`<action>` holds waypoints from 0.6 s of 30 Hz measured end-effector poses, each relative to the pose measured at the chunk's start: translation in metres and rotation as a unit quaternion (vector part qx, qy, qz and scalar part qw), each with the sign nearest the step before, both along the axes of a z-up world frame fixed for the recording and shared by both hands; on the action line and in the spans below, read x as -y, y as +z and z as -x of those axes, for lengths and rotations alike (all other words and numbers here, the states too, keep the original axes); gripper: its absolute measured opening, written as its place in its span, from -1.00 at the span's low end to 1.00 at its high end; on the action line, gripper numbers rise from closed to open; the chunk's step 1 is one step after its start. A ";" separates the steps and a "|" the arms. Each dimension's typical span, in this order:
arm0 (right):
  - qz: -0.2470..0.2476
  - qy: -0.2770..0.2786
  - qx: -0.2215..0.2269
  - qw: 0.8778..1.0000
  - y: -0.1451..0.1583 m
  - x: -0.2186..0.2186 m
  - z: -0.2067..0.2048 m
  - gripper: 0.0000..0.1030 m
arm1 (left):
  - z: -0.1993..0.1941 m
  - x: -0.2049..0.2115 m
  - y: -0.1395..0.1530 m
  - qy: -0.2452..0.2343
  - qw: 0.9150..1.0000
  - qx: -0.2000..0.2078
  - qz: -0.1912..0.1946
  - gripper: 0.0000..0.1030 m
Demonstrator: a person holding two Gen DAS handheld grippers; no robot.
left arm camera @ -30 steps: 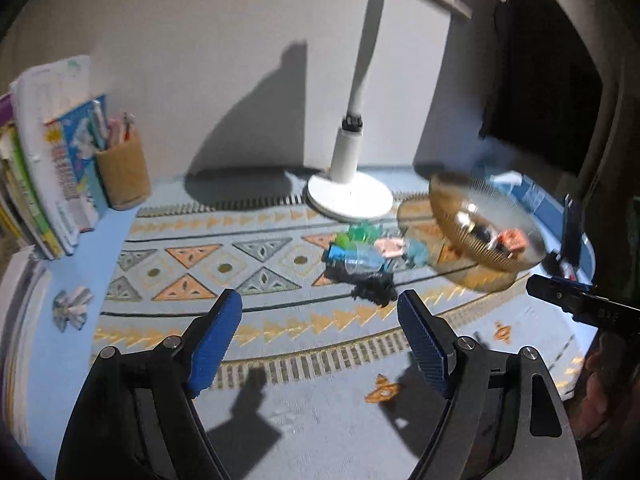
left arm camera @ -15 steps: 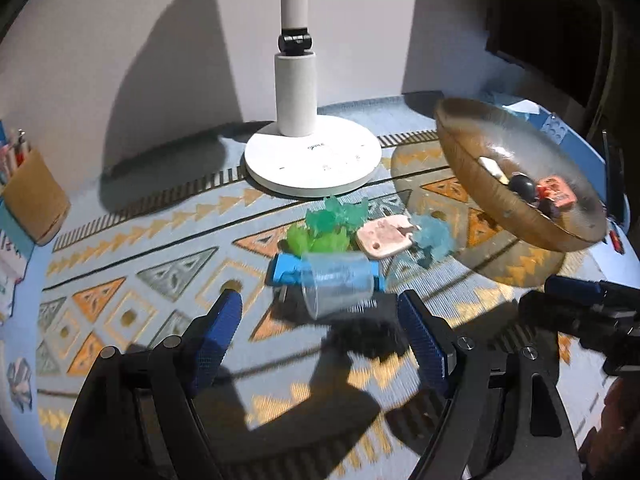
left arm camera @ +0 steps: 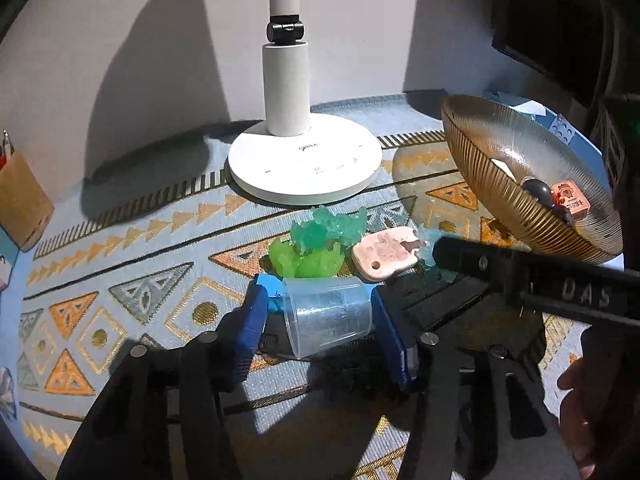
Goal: Organize rigid objects
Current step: 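Grasp the clear plastic cup with the left tool while the right tool grasps the light-blue translucent figure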
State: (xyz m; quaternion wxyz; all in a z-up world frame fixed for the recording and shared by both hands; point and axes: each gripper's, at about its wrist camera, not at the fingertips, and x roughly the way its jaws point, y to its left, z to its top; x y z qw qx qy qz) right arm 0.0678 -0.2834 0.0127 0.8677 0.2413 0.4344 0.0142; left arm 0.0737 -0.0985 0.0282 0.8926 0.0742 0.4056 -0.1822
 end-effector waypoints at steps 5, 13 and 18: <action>0.033 -0.008 0.010 0.999 -0.002 -0.011 -0.002 0.40 | 0.001 -0.001 -0.002 0.003 1.000 0.001 -0.002 -0.40; 0.061 0.039 0.026 0.997 -0.002 -0.035 0.001 -0.34 | 0.013 -0.033 0.022 0.035 0.997 0.025 0.056 -0.40; 0.047 0.068 0.042 0.996 0.011 -0.038 0.035 -0.34 | 0.039 -0.060 0.030 0.066 0.995 0.030 0.063 -0.40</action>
